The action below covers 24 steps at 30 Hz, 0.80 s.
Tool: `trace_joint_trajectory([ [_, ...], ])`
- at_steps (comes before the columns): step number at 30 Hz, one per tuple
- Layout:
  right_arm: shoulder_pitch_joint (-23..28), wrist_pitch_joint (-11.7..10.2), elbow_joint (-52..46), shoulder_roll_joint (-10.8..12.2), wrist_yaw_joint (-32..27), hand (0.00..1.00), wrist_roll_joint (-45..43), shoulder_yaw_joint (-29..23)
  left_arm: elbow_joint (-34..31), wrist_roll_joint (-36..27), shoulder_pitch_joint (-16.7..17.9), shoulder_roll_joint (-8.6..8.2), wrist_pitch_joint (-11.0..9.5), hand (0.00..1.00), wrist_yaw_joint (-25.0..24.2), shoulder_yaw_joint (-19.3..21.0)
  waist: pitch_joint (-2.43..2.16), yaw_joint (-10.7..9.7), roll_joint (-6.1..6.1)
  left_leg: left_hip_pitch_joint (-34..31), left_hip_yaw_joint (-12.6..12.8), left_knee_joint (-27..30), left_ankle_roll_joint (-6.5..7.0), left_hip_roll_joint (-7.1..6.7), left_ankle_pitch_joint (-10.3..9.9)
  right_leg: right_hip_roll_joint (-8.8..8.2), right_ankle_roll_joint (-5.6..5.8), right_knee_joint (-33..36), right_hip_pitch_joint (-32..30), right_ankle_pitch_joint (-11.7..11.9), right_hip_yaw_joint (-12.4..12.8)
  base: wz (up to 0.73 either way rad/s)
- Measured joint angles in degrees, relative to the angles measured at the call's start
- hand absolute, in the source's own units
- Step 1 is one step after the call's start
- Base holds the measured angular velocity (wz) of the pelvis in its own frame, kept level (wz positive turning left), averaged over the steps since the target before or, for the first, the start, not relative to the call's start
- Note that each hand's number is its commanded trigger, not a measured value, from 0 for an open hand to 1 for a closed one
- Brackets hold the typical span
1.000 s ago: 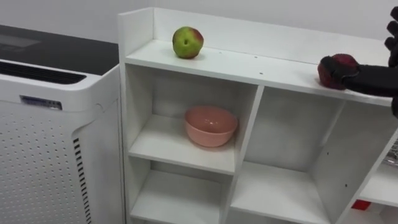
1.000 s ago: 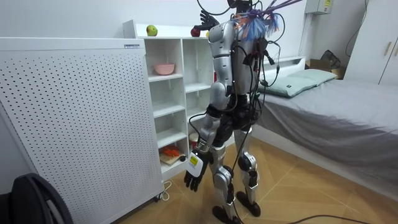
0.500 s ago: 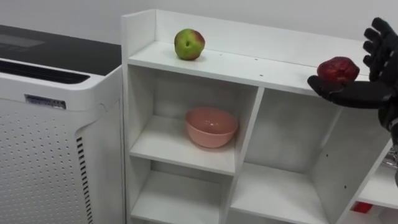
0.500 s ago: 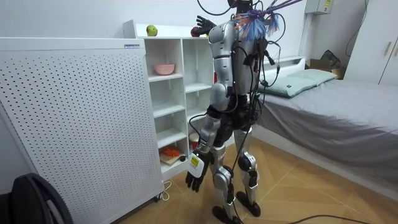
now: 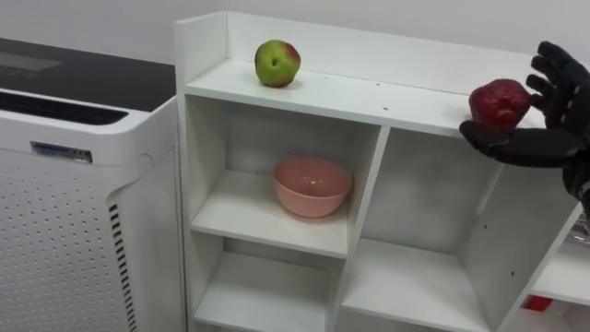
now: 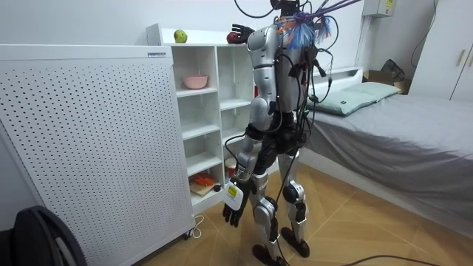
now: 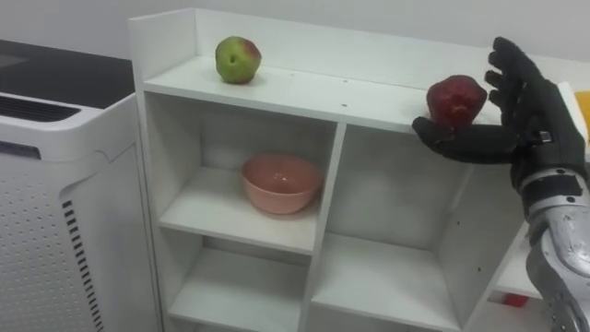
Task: Arrange fruit in the closet
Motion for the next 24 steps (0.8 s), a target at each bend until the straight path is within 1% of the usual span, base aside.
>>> trace_joint_trajectory([
  [4, 0.00, -0.02, 0.00, -0.13, 0.09, 1.00, -0.21, -0.04, 0.01, 0.00, 0.07, 0.00, -0.01, 0.00, -0.14, -0.02, -0.15, 0.02, -0.21, 0.05, -0.01, 0.00, 0.00, 0.01, 0.00, 0.01, 0.00, 0.00, 0.04, 0.00, 0.00, 0.00],
  [8, 0.00, -0.06, 0.00, -0.15, 0.06, 1.00, -0.49, 0.00, 0.00, 0.00, 0.04, 0.05, -0.01, 0.00, -0.16, -0.46, -0.17, 0.09, -0.23, 0.09, -0.11, 0.06, 0.00, -0.02, 0.00, 0.00, 0.00, 0.02, 0.14, 0.00, 0.09, 0.00],
  [10, 0.00, -0.08, 0.00, -0.15, -0.01, 1.00, -0.48, 0.01, -0.08, 0.00, 0.00, 0.11, -0.01, 0.00, -0.17, -1.12, -0.11, -0.02, -0.16, -0.03, -0.20, 0.20, 0.00, -0.02, 0.00, 0.00, 0.00, 0.01, 0.11, 0.00, 0.13, 0.00],
  [15, 0.00, -0.22, -0.01, -0.20, -0.08, 1.00, -0.56, 0.00, -0.09, 0.01, -0.20, 0.12, -0.01, 0.00, -0.18, -1.18, 0.07, 0.01, 0.09, -0.02, -0.19, 0.27, 0.00, -0.01, 0.00, 0.01, 0.00, 0.02, 0.14, 0.00, 0.15, 0.00],
  [20, 0.00, -0.65, -0.48, -0.20, 0.06, 1.00, -0.53, 0.47, -0.09, 0.00, -0.66, 0.73, -0.01, 0.00, -0.05, -1.65, 0.13, 0.16, 0.25, -0.13, -0.13, 0.36, 0.00, 0.00, 0.00, 0.01, 0.00, 0.02, 0.06, 0.00, 0.28, 0.00],
  [24, 0.00, -0.65, -1.40, -0.20, 0.63, 1.00, -0.52, 1.12, -0.15, 0.00, -1.07, 0.99, 0.00, 0.00, 0.17, -1.66, 0.05, 0.49, 0.54, -0.06, 0.00, 0.37, 0.00, 0.01, 0.00, 0.02, 0.00, 0.01, 0.01, 0.00, 0.84, 0.00],
])
